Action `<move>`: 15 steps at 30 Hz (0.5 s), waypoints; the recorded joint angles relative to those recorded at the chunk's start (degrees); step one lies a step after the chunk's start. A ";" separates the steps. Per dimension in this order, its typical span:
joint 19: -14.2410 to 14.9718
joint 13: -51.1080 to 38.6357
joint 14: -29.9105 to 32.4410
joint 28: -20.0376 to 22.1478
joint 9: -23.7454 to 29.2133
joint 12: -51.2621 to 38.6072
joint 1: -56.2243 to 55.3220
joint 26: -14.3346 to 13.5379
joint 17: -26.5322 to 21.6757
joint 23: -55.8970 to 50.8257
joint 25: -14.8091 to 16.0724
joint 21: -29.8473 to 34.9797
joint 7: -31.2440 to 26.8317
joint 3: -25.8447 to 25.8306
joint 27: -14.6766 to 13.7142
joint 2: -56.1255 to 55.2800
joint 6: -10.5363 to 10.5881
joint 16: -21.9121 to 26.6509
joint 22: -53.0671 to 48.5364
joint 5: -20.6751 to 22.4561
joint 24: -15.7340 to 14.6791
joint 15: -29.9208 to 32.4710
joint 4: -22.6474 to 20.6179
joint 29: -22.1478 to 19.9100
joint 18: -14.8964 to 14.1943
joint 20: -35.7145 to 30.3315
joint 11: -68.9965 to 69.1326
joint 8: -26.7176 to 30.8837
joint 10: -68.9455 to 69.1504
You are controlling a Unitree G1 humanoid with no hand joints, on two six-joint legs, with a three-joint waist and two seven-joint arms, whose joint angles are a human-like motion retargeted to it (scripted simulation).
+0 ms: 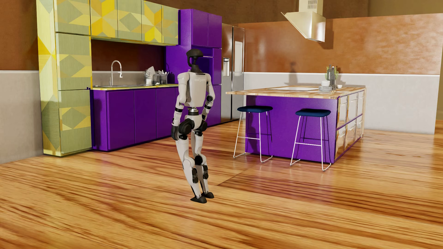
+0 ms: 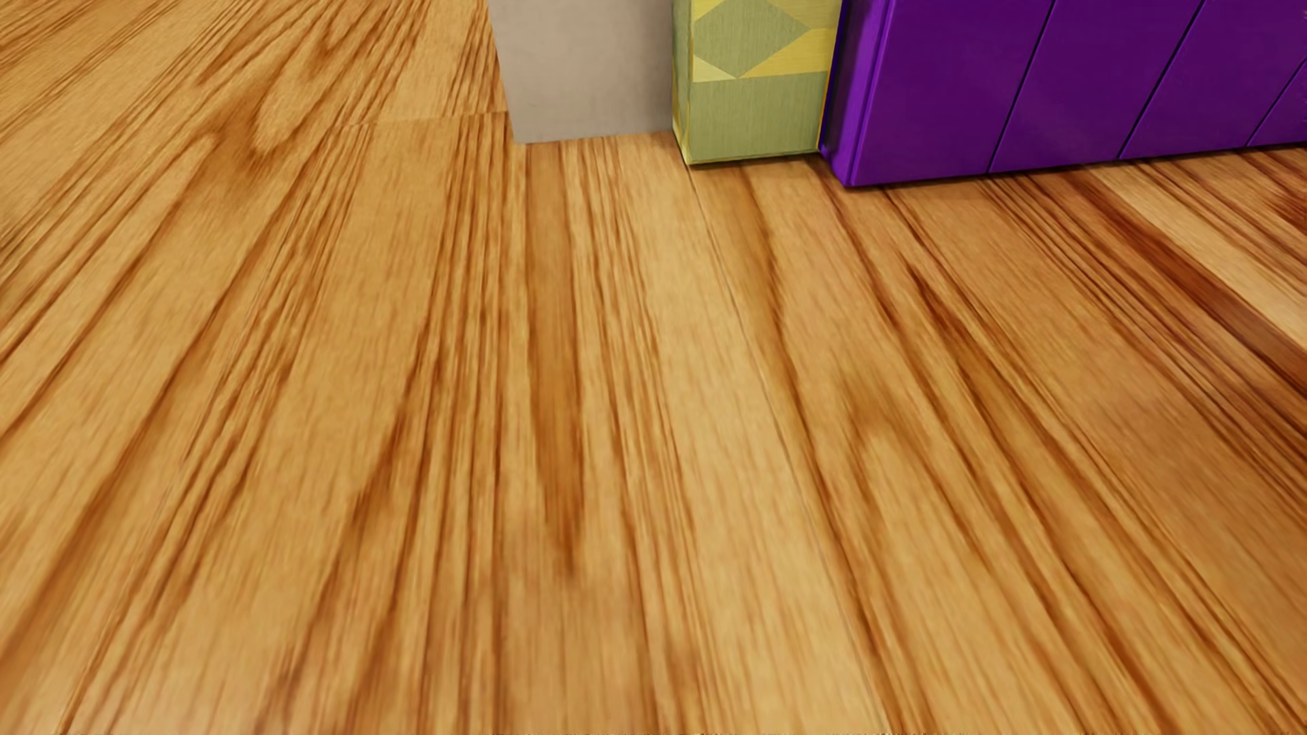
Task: Don't move
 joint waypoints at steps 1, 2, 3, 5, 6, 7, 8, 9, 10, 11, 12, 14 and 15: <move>0.00 0.16 0.01 0.00 0.07 -0.13 0.23 0.00 -0.18 0.04 0.00 -0.52 0.00 0.08 0.00 0.31 0.12 -0.29 0.24 0.01 0.00 -0.05 -0.02 0.00 0.00 0.15 -0.09 0.00 -0.04; 0.00 0.14 -0.12 0.00 0.01 0.02 0.21 0.00 -0.11 0.01 0.00 -0.48 0.00 -0.07 0.00 0.28 0.13 -0.32 0.25 -0.01 0.00 -0.11 -0.06 0.00 0.00 0.28 -0.11 0.00 0.03; 0.00 0.03 -0.09 0.00 0.04 0.19 0.23 0.00 0.04 -0.14 0.00 0.05 0.00 -0.08 0.00 0.37 0.02 -0.08 -0.17 0.02 0.00 -0.21 -0.09 0.00 0.00 0.15 -0.11 0.00 0.02; 0.00 0.03 -0.20 0.00 0.02 0.26 0.36 0.00 0.03 -0.03 0.00 -0.05 0.00 0.03 0.00 0.51 0.05 -0.18 -0.10 0.07 0.00 -0.25 -0.08 0.00 0.00 0.35 -0.09 0.00 0.11; 0.00 0.37 -0.27 0.00 0.01 0.10 0.47 0.00 -0.07 -0.26 0.00 -0.70 0.00 0.28 0.00 0.62 0.06 -0.46 0.26 0.00 0.00 -0.28 -0.09 0.00 0.00 0.56 -0.15 0.00 0.13; 0.00 0.27 -0.31 0.00 0.02 0.26 0.54 0.00 -0.02 -0.20 0.00 -0.67 0.00 0.20 0.00 0.66 0.18 -0.39 0.09 0.10 0.00 -0.21 0.07 0.00 0.00 0.41 -0.06 0.00 0.16; 0.00 0.28 -0.29 0.00 -0.02 0.22 0.41 0.00 -0.06 -0.33 0.00 -0.83 0.00 0.20 0.00 0.46 0.10 -0.27 0.02 -0.01 0.00 -0.19 -0.06 0.00 0.00 0.08 0.07 0.00 0.23; 0.00 0.23 -0.30 0.00 -0.03 0.27 0.42 0.00 -0.25 -0.31 0.00 0.20 0.00 0.29 0.00 0.48 0.06 -0.28 -0.05 0.04 0.00 -0.18 -0.01 0.00 0.00 -0.04 0.06 0.00 0.30; 0.00 -0.13 -0.26 0.00 -0.04 0.30 0.15 0.00 -0.07 -0.11 0.00 0.03 0.00 -0.02 0.00 0.17 0.08 -0.26 0.13 -0.03 0.00 -0.14 -0.10 0.00 0.00 0.38 0.11 0.00 0.33; 0.00 -0.06 -0.08 0.00 0.42 0.48 1.21 0.00 -0.26 -0.24 0.00 1.11 0.00 -0.01 0.00 1.10 0.17 -0.09 -0.10 0.07 0.00 -0.36 0.03 0.00 0.00 -0.27 -0.06 0.00 -0.35; 0.00 0.01 0.02 0.00 0.46 0.23 1.24 0.00 -0.14 -0.01 0.00 -0.14 0.00 0.13 0.00 1.12 0.39 -0.38 0.43 0.24 0.00 -0.55 0.17 0.00 0.00 0.01 -0.18 0.00 -0.56; 0.00 -0.50 0.28 0.00 0.27 -0.32 0.32 0.00 -0.07 0.29 0.00 1.21 0.00 -0.02 0.00 0.47 0.22 -0.17 0.45 0.47 0.00 -0.85 0.19 0.00 0.00 -0.64 -0.38 0.00 -0.39; 0.00 -0.59 0.27 0.00 0.71 -0.61 1.04 0.00 -0.20 0.20 0.00 1.39 0.00 0.10 0.00 1.19 0.37 -0.29 0.82 0.44 0.00 -0.92 0.21 0.00 0.00 -0.73 -0.55 0.00 -0.66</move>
